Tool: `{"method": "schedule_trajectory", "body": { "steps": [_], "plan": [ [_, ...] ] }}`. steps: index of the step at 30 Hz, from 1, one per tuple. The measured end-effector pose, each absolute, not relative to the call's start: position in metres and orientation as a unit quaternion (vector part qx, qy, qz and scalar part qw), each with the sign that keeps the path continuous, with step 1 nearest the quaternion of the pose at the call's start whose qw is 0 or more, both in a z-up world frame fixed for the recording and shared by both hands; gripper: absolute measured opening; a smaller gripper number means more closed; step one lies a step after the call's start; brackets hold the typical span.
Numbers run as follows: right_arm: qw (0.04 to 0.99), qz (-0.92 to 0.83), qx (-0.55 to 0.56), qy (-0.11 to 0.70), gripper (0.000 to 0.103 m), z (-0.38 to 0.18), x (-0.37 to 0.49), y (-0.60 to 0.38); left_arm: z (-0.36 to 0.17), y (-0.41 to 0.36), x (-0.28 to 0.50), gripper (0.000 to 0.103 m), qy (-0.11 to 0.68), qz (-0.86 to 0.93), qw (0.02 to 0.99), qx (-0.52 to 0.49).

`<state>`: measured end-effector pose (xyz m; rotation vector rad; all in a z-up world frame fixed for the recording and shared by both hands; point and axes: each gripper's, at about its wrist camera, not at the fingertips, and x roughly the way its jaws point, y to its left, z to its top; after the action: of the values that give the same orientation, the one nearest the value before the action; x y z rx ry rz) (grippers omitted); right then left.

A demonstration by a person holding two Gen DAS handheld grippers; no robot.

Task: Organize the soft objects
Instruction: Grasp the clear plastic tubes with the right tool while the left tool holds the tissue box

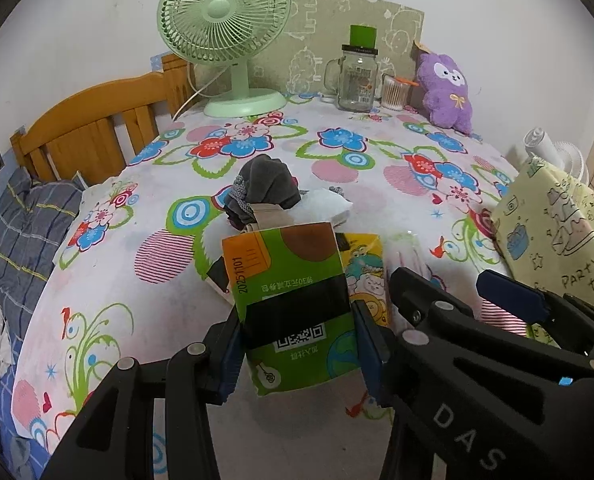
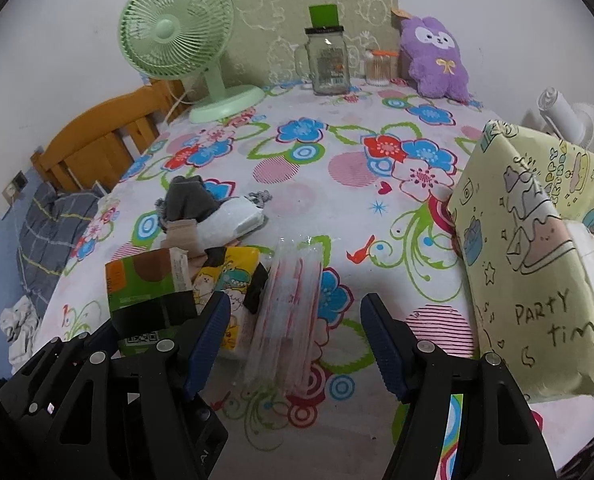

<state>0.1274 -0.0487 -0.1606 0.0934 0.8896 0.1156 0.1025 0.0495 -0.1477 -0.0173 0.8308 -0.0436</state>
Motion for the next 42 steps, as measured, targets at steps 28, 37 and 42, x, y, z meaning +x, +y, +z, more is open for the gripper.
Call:
{"method": "schedule_trajectory", "body": {
  "steps": [28, 37, 42],
  "plan": [
    [0.882, 0.061, 0.056, 0.463, 0.023, -0.176, 0.144, -0.048, -0.152, 0.044, 0.107, 0.050, 0.413, -0.028, 0.910, 0.005],
    [0.892, 0.056, 0.055, 0.446, 0.022, -0.161, 0.130, -0.058, -0.139, 0.035, 0.096, 0.049, 0.404, -0.037, 0.914, 0.007],
    [0.897, 0.055, 0.056, 0.434, 0.022, -0.151, 0.122, -0.065, -0.129, 0.029, 0.090, 0.049, 0.396, -0.043, 0.917, 0.008]
  ]
}}
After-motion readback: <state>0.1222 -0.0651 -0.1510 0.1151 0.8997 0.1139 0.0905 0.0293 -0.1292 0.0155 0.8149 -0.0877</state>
